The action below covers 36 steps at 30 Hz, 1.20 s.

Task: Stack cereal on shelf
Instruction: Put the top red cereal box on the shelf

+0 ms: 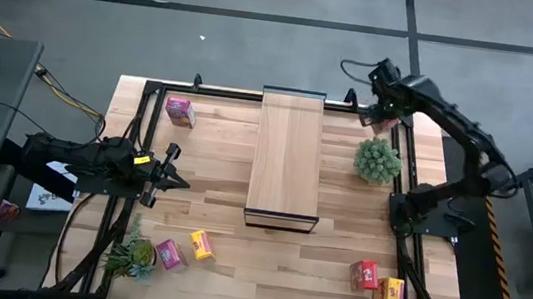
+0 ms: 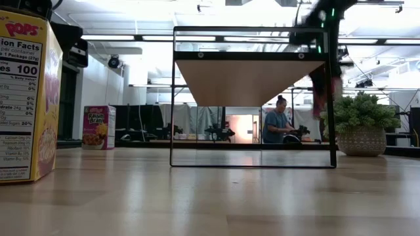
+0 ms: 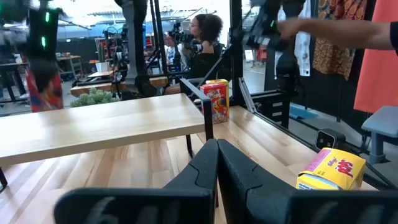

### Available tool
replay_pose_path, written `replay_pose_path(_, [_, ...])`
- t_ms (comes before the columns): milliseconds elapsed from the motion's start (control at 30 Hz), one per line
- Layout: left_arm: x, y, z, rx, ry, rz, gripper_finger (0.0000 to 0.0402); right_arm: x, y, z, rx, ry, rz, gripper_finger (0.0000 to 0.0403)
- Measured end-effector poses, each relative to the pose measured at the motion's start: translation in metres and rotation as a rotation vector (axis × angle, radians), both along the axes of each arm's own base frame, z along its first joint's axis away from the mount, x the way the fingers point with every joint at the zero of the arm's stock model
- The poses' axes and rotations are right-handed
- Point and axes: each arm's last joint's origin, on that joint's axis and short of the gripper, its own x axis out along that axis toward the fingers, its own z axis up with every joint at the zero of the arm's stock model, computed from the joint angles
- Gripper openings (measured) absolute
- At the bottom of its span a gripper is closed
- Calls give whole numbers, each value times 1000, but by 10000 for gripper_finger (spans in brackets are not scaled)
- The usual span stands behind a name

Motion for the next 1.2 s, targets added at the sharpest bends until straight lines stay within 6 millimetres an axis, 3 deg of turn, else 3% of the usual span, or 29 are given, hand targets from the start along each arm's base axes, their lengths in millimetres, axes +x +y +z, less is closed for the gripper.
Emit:
replay_pose_path(200, [0,0,0,0,0,0,0,28,47,85,-104,-286,83,162])
replay_pose_path(300, [0,0,0,0,0,0,0,53,73,109,-114,-369,137,162])
replay_pose_path(400, [0,0,0,0,0,0,0,82,91,119,-94,-396,151,162])
replay_pose_path(567, [0,0,0,0,0,0,0,130,101,112,-44,-301,173,162])
replay_pose_path(800, [0,0,0,0,0,0,0,169,78,94,-60,-166,71,162])
replay_pose_path(967, [0,0,0,0,-1,0,0,182,61,81,-8,-171,2,162])
replay_pose_path(1200, [0,0,0,0,0,0,0,178,41,73,26,-180,-103,162])
